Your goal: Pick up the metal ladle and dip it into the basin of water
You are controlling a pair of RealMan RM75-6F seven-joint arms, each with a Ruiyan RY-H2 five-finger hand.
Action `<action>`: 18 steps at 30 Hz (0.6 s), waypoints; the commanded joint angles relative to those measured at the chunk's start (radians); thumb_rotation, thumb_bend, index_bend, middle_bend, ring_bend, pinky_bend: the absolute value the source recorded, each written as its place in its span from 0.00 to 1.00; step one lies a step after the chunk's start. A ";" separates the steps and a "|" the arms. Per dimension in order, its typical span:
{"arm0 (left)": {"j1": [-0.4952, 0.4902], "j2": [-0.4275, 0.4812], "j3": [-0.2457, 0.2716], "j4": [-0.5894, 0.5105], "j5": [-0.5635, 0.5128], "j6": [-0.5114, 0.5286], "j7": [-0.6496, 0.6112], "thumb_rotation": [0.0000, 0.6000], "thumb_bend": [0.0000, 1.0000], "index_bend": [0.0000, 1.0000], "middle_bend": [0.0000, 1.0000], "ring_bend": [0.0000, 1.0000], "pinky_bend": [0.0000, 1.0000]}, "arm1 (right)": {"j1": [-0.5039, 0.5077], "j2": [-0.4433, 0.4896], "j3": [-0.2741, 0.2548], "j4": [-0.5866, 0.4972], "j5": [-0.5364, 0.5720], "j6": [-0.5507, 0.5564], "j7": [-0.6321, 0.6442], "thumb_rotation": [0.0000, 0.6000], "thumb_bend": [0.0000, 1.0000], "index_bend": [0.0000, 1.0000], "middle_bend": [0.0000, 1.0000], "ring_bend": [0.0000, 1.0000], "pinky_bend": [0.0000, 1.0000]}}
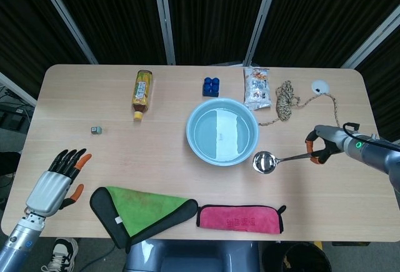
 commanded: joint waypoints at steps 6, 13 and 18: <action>-0.009 0.014 -0.002 0.000 -0.010 -0.013 -0.036 1.00 0.48 0.00 0.00 0.00 0.00 | 0.111 -0.118 -0.051 0.065 -0.030 -0.007 0.098 1.00 0.57 0.88 0.17 0.00 0.00; -0.014 0.024 -0.005 0.005 -0.019 -0.019 -0.063 1.00 0.48 0.00 0.00 0.00 0.00 | 0.169 -0.172 -0.060 0.118 -0.021 -0.020 0.150 1.00 0.57 0.88 0.17 0.00 0.00; -0.015 0.030 -0.013 0.005 -0.033 -0.020 -0.079 1.00 0.48 0.00 0.00 0.00 0.00 | 0.200 -0.193 -0.052 0.157 -0.006 -0.032 0.177 1.00 0.57 0.88 0.17 0.00 0.00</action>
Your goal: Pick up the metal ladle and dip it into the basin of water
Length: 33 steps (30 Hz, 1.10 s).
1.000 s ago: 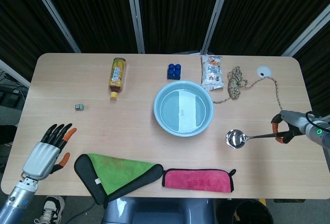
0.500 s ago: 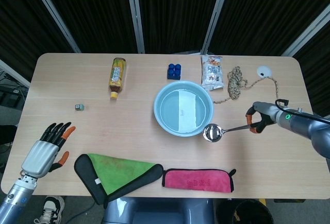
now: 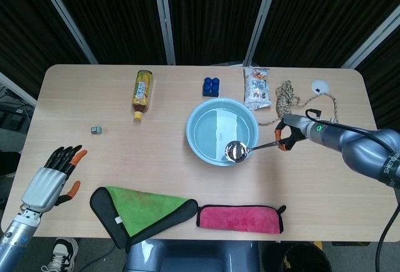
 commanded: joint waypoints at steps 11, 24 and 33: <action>-0.009 0.010 -0.004 0.001 -0.015 -0.016 -0.027 1.00 0.48 0.00 0.00 0.00 0.00 | 0.052 -0.162 -0.026 0.162 0.005 -0.026 0.030 1.00 0.57 0.88 0.17 0.00 0.00; -0.030 0.025 0.008 0.007 -0.005 -0.050 -0.086 1.00 0.48 0.00 0.00 0.00 0.00 | 0.105 -0.341 -0.064 0.343 -0.011 -0.040 0.057 1.00 0.57 0.88 0.17 0.00 0.00; -0.045 0.036 0.020 0.008 0.006 -0.077 -0.125 1.00 0.48 0.00 0.00 0.00 0.00 | 0.119 -0.409 -0.094 0.396 -0.027 -0.028 0.080 1.00 0.57 0.88 0.17 0.00 0.00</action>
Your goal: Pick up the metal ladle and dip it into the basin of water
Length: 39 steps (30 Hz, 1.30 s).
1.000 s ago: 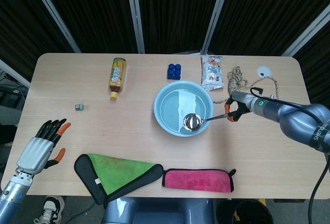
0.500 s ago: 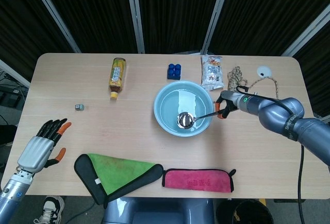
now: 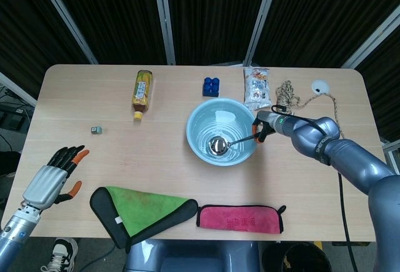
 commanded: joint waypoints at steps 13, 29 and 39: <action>-0.004 0.025 0.022 -0.001 0.044 0.021 -0.064 1.00 0.48 0.00 0.00 0.00 0.00 | 0.033 0.018 -0.086 -0.107 -0.034 0.114 0.097 1.00 0.57 0.88 0.17 0.00 0.00; -0.005 0.040 0.035 0.011 0.073 0.046 -0.113 1.00 0.48 0.00 0.00 0.00 0.00 | 0.075 0.031 -0.181 -0.219 -0.024 0.240 0.153 1.00 0.57 0.85 0.17 0.00 0.00; -0.009 0.036 0.036 0.013 0.071 0.040 -0.112 1.00 0.48 0.00 0.00 0.00 0.00 | 0.087 0.029 -0.207 -0.204 0.002 0.240 0.154 1.00 0.57 0.85 0.17 0.00 0.00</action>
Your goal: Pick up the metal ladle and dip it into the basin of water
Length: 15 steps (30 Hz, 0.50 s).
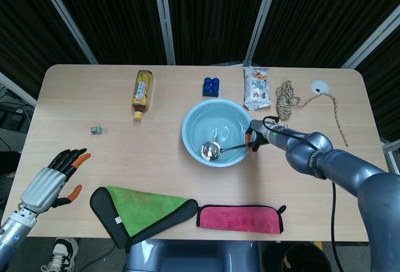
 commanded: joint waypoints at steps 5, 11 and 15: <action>0.000 -0.003 0.000 -0.001 -0.002 0.000 0.005 1.00 0.48 0.00 0.00 0.00 0.00 | 0.001 0.010 0.003 -0.002 0.013 -0.005 -0.008 1.00 0.57 0.85 0.17 0.00 0.00; 0.000 -0.004 0.001 -0.002 -0.001 0.002 0.009 1.00 0.48 0.00 0.00 0.00 0.00 | 0.000 0.026 0.012 -0.009 0.027 -0.019 -0.015 1.00 0.57 0.85 0.17 0.00 0.00; 0.001 -0.004 0.001 -0.002 0.000 0.006 0.009 1.00 0.48 0.00 0.00 0.00 0.00 | -0.003 0.034 0.016 -0.010 0.034 -0.024 -0.019 1.00 0.57 0.85 0.17 0.00 0.00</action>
